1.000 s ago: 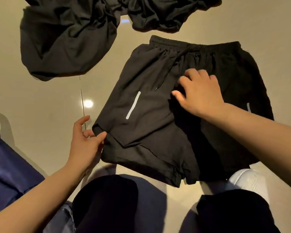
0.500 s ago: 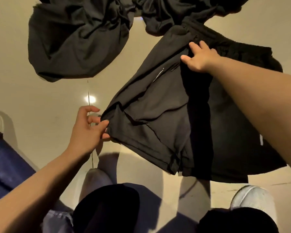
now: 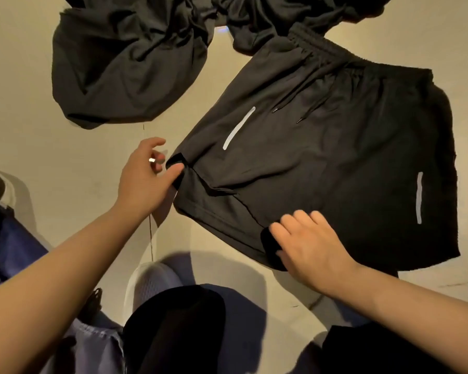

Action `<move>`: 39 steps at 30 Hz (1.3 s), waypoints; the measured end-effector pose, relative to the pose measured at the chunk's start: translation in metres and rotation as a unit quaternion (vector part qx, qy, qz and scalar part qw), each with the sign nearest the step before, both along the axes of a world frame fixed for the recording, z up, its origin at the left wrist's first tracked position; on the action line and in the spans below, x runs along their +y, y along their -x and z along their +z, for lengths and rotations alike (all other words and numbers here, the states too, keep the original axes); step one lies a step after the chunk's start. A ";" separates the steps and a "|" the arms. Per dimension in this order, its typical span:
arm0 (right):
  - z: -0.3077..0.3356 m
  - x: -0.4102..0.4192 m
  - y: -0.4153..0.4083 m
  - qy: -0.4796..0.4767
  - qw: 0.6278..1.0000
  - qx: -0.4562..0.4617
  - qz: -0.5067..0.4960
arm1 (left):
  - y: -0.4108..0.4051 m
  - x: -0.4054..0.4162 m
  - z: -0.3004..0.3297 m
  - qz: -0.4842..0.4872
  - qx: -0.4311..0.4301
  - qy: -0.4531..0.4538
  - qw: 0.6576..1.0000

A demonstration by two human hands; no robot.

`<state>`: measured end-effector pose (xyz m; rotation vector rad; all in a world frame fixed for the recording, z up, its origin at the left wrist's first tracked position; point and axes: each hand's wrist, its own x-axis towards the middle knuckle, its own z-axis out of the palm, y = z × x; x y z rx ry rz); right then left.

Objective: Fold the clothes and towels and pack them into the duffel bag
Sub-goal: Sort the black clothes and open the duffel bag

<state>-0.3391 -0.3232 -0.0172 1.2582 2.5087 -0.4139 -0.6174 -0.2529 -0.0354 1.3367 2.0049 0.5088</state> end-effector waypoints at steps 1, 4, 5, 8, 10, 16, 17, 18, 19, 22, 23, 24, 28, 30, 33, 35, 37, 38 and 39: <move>-0.003 0.001 -0.001 0.026 0.999 -0.019 -0.007 | -0.001 0.007 -0.003 -0.039 0.020 0.007 0.999; 0.003 0.008 -0.002 0.081 0.995 -0.041 -0.052 | -0.007 0.021 -0.013 -0.078 0.098 0.010 0.992; 0.004 0.009 -0.003 0.083 0.994 -0.033 -0.055 | -0.009 0.023 -0.016 -0.057 0.110 0.008 0.992; 0.006 0.000 -0.011 0.095 0.994 -0.005 -0.058 | -0.006 0.022 -0.019 0.026 0.107 -0.003 0.994; -0.001 -0.011 -0.015 0.072 0.997 -0.013 -0.026 | -0.001 0.019 -0.018 0.047 0.099 0.002 0.994; -0.005 -0.018 -0.016 0.085 0.995 -0.013 0.058 | -0.003 -0.004 0.009 -0.115 0.167 -0.108 0.973; -0.003 -0.015 -0.016 0.099 0.993 0.004 0.059 | -0.010 -0.010 0.015 -0.213 0.193 -0.169 0.943; 0.000 -0.013 -0.018 0.106 0.992 0.033 0.056 | -0.020 -0.018 0.018 -0.311 0.197 -0.212 0.905; 0.005 -0.011 -0.022 0.098 0.991 0.082 0.034 | -0.032 -0.027 0.016 -0.389 0.194 -0.220 0.873; 0.016 -0.002 -0.051 0.064 0.972 0.187 -0.126 | -0.071 -0.050 0.000 -0.504 0.196 -0.114 0.833; 0.017 0.002 -0.065 0.056 0.960 0.198 -0.192 | -0.079 -0.057 -0.005 -0.533 0.201 -0.081 0.818; 0.015 0.007 -0.082 0.047 0.948 0.192 -0.250 | -0.084 -0.064 -0.010 -0.568 0.211 -0.064 0.793; 0.002 0.007 -0.148 0.017 0.907 0.079 -0.414 | -0.092 -0.090 -0.011 -0.617 0.216 -0.107 0.749; -0.002 -0.004 -0.169 0.019 0.885 0.021 -0.465 | -0.100 -0.099 -0.005 -0.585 0.177 -0.139 0.779; -0.007 -0.020 -0.183 0.035 0.872 -0.014 -0.487 | -0.114 -0.104 0.001 -0.565 0.140 -0.178 0.794; -0.009 -0.029 -0.189 0.029 0.868 -0.003 -0.496 | -0.130 -0.100 0.001 -0.579 0.133 -0.195 0.780; -0.008 -0.033 -0.196 -0.005 0.858 0.024 -0.514 | -0.149 -0.092 0.000 -0.613 0.148 -0.197 0.751; -0.008 -0.033 -0.200 -0.022 0.848 0.034 -0.528 | -0.157 -0.088 0.000 -0.634 0.162 -0.197 0.730; -0.007 -0.031 -0.204 -0.030 0.838 0.039 -0.544 | -0.165 -0.084 -0.001 -0.654 0.178 -0.195 0.709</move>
